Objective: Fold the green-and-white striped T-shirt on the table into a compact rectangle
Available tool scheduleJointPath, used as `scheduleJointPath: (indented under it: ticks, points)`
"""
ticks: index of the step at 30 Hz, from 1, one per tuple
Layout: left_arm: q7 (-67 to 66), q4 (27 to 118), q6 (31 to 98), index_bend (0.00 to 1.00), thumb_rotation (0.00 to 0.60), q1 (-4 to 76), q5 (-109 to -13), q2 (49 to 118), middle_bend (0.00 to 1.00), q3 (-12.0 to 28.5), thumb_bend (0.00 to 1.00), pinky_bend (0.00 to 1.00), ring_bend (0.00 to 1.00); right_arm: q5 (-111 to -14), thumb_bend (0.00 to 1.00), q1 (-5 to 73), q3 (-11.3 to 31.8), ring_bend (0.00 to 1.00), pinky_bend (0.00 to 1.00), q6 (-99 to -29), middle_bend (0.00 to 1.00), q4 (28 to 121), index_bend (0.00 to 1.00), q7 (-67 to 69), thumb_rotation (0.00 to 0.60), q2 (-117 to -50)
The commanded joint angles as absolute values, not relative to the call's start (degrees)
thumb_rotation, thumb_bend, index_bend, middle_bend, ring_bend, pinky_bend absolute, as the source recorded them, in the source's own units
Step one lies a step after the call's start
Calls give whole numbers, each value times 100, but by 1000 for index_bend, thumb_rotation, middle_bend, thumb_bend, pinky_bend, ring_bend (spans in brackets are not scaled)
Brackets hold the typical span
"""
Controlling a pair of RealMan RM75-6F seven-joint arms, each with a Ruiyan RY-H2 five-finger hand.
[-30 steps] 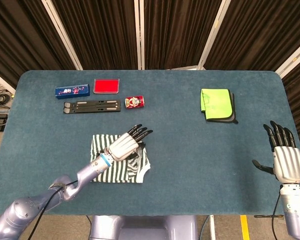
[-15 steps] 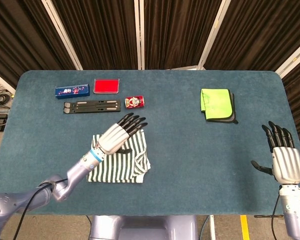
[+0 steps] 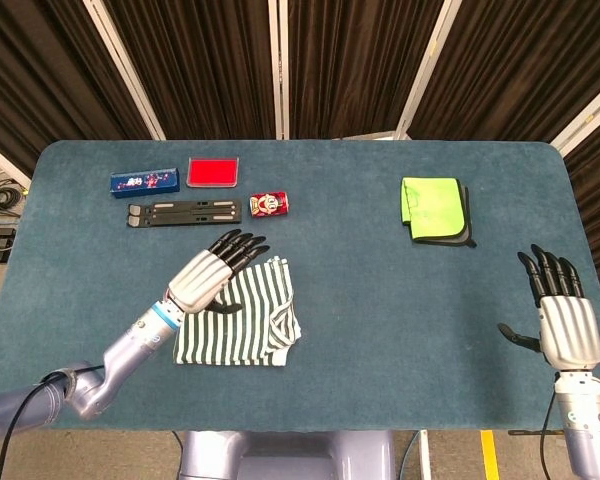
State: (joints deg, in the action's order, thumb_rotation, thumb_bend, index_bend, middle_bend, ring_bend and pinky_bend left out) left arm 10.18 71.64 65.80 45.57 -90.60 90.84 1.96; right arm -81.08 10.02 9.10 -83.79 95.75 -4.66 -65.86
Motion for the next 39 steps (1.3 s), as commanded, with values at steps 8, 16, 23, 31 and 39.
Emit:
scheduleJointPath:
  ticks: [8,16,23,31,39]
  points:
    - [636,6796,5897,0,600,4758,-8778,9845,0,289,0,0,0,-8060,0,992,926,0,0,-8370,0,9547,0,-423,600,-6574]
    - [560,6467,5707,0,600,4959,-8762,10432,0,422,0,0,0,-8011,0,989,956,0,0,-8347,0,9528,0,-306,600,-6536]
    - [450,6335,5545,0,600,5143,-8812,10888,0,454,0,0,0,-7981,0,973,979,0,0,-8351,0,9522,0,-200,600,-6497]
    - [249,6464,5536,0,600,5084,-8778,10947,0,409,0,0,0,-7949,0,984,974,0,0,-8273,0,9510,0,-99,600,-6468]
    - [-8,7236,6238,0,600,4832,-8838,10274,0,662,0,0,0,-7978,0,1000,946,0,0,-8204,0,9505,0,8,600,-6446]
